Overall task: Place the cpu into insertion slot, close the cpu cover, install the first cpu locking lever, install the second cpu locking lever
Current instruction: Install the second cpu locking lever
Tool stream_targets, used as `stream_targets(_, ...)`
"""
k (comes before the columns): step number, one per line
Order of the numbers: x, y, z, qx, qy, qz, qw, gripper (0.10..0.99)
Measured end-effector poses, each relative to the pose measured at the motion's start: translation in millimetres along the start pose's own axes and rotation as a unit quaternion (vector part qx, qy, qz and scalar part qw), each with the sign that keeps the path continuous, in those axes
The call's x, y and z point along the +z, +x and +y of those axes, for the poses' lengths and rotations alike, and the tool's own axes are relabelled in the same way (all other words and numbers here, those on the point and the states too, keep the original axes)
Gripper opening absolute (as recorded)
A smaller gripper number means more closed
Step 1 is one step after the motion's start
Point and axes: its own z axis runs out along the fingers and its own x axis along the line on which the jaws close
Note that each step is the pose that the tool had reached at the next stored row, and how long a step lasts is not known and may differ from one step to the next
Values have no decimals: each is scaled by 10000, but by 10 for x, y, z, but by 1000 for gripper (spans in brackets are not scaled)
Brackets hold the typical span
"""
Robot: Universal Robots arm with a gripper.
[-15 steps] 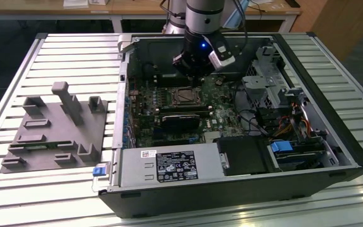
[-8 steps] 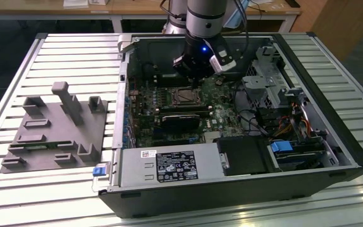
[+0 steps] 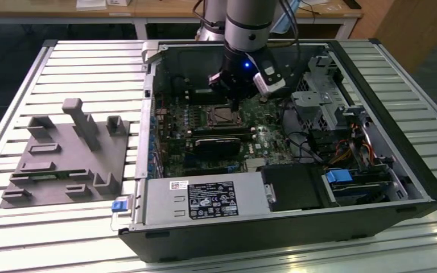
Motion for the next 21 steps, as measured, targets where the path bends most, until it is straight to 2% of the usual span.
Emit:
stream_targets(2,11,0,-25,-12,0,10,10000,118)
stream_targets(5,16,-1,-57,-10,1,46,10000,118)
stream_targets(8,18,-2,-119,-9,0,68,10000,118)
stream_targets(14,23,2,-215,-9,-1,72,10000,118)
stream_targets(16,24,35,-228,-9,-1,71,10000,118)
stream_targets(21,28,187,-252,-10,-1,71,10000,118)
